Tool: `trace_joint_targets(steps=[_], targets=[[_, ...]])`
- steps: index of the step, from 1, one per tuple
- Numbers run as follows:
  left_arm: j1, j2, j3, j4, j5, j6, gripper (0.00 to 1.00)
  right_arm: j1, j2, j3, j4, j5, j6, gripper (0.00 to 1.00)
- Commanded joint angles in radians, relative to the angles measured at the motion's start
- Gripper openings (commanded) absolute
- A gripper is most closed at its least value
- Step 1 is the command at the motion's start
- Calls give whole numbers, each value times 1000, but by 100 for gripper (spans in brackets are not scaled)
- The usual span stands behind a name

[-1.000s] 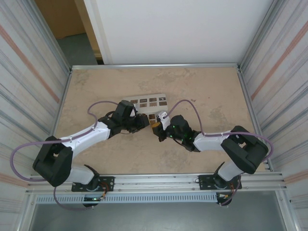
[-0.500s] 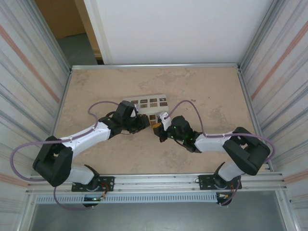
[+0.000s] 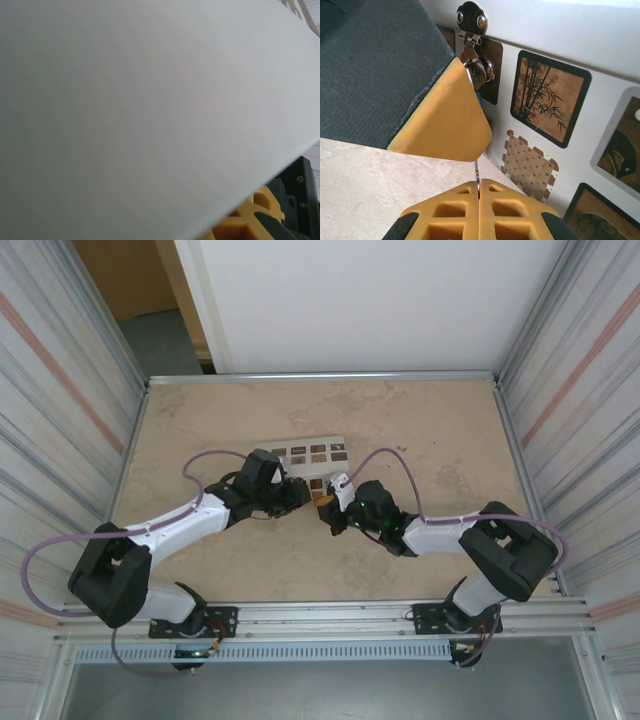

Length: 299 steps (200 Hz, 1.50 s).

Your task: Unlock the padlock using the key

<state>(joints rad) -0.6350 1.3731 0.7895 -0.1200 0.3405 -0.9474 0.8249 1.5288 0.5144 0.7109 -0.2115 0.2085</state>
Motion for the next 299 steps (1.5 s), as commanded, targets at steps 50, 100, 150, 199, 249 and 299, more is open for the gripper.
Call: trace_joint_targets(steps=[50,100,150,199,249,299], targets=[[-22,-20,-4,20,48,-7,14,-1,4,81,115,-78,45,0],[-23,-20,-12,11,34,-7,14,-10,-37,53,99,-50,21,0],[-22,-20,-13,8,29,-11,14,-29,-57,52,99,-85,37,0],[-23,-24,-12,31,40,-32,14,-11,-9,60,108,-73,31,0],[-23,-43,-25,70,43,-71,14,-5,15,21,200,-53,76,0],[-23,-48,-31,93,58,-96,14,-22,38,28,286,-106,140,0]])
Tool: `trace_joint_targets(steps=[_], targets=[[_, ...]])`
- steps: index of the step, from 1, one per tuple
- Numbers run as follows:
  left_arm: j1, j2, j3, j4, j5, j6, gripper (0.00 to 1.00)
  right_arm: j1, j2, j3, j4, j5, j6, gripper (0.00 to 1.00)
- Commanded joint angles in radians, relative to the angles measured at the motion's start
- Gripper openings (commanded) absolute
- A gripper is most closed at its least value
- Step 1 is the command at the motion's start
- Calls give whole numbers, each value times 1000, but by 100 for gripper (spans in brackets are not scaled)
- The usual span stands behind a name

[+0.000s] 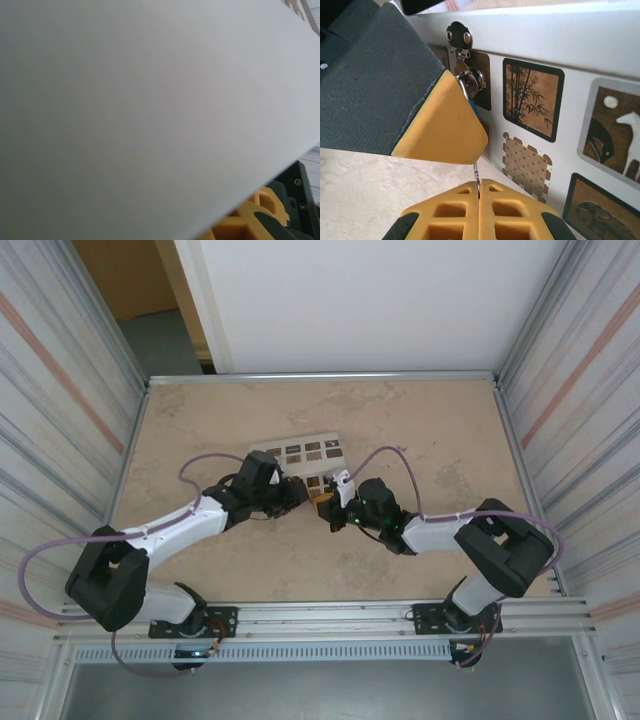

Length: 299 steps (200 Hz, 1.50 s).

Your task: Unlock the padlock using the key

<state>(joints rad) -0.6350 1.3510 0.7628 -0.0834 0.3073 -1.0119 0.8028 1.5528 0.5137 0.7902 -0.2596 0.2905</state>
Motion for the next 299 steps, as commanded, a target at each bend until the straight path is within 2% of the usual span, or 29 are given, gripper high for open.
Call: trace_joint_targets(steps=[1,76,147,229,299], targets=[[-23,-26,-5,57,91,-31,14,-1,14,29,208,-60,59,0],[-23,-8,12,33,94,-7,14,-38,12,63,209,-123,104,0],[-23,-4,31,5,99,13,14,-43,22,109,184,-156,82,0],[-16,-33,53,-44,120,3,14,-37,-42,30,92,-83,-19,0],[-4,-38,55,-54,121,-8,14,-21,-81,-52,58,-67,-20,0]])
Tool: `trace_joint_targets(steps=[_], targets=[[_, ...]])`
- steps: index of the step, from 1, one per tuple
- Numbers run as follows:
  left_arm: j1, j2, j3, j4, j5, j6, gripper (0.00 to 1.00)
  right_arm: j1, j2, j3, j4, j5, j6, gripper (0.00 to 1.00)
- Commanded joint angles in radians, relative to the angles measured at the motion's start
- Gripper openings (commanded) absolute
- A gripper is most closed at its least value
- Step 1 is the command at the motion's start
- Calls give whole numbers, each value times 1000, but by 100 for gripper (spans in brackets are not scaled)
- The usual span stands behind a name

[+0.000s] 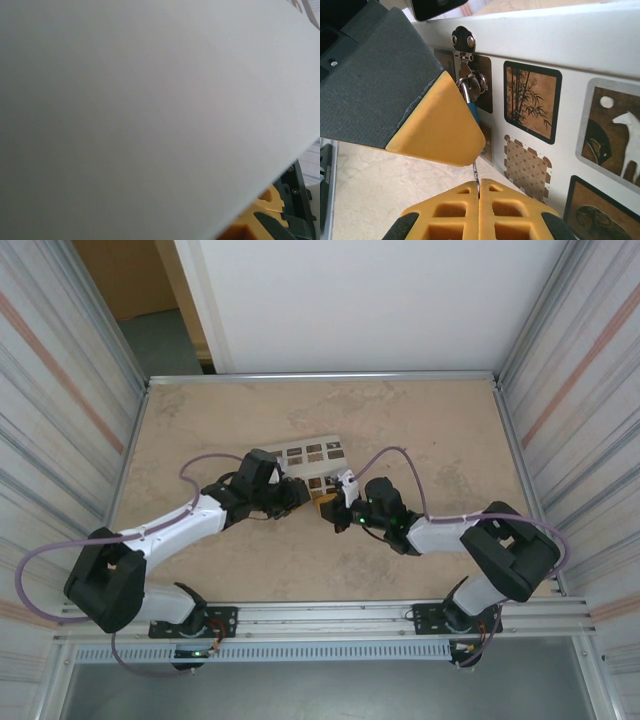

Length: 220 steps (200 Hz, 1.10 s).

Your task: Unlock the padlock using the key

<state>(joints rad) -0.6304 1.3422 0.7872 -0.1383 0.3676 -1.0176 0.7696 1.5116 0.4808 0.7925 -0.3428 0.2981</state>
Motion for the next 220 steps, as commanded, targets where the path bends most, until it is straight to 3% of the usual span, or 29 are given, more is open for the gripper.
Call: trace_joint_targets(steps=[1,220], targets=[[-8,-29,31,1,61,-3,14,13,-40,-19,54,18,-29,0],[-1,-46,39,-10,67,-10,14,48,-50,-66,73,90,3,0]])
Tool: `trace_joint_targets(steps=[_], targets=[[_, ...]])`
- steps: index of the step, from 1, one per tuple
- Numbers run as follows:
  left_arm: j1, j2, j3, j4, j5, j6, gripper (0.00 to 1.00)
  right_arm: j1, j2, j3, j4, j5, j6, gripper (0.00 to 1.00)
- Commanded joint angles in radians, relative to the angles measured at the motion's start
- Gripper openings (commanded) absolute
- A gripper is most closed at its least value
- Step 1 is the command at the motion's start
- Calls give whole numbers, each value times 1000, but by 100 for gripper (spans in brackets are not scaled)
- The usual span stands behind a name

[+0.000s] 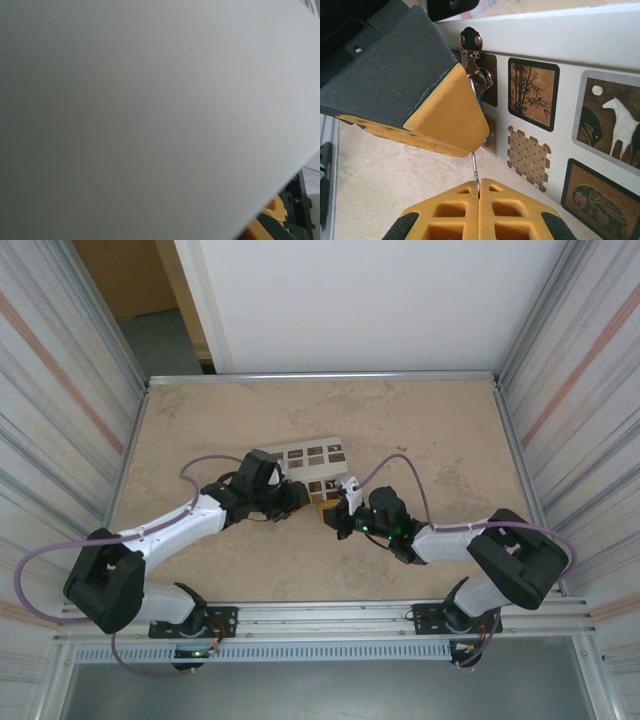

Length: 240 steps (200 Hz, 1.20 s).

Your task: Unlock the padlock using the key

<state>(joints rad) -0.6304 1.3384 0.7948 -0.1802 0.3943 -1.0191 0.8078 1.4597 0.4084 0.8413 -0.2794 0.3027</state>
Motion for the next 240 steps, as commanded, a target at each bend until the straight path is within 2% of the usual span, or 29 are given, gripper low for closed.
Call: trace_joint_targets(steps=[1,72,240], targets=[[0,-43,32,33,40,-9,14,9,3,7,23,26,-2,0],[-2,-45,31,31,39,-9,14,27,50,30,22,36,-6,0],[-8,-31,25,42,39,-12,14,27,28,44,45,45,-7,0]])
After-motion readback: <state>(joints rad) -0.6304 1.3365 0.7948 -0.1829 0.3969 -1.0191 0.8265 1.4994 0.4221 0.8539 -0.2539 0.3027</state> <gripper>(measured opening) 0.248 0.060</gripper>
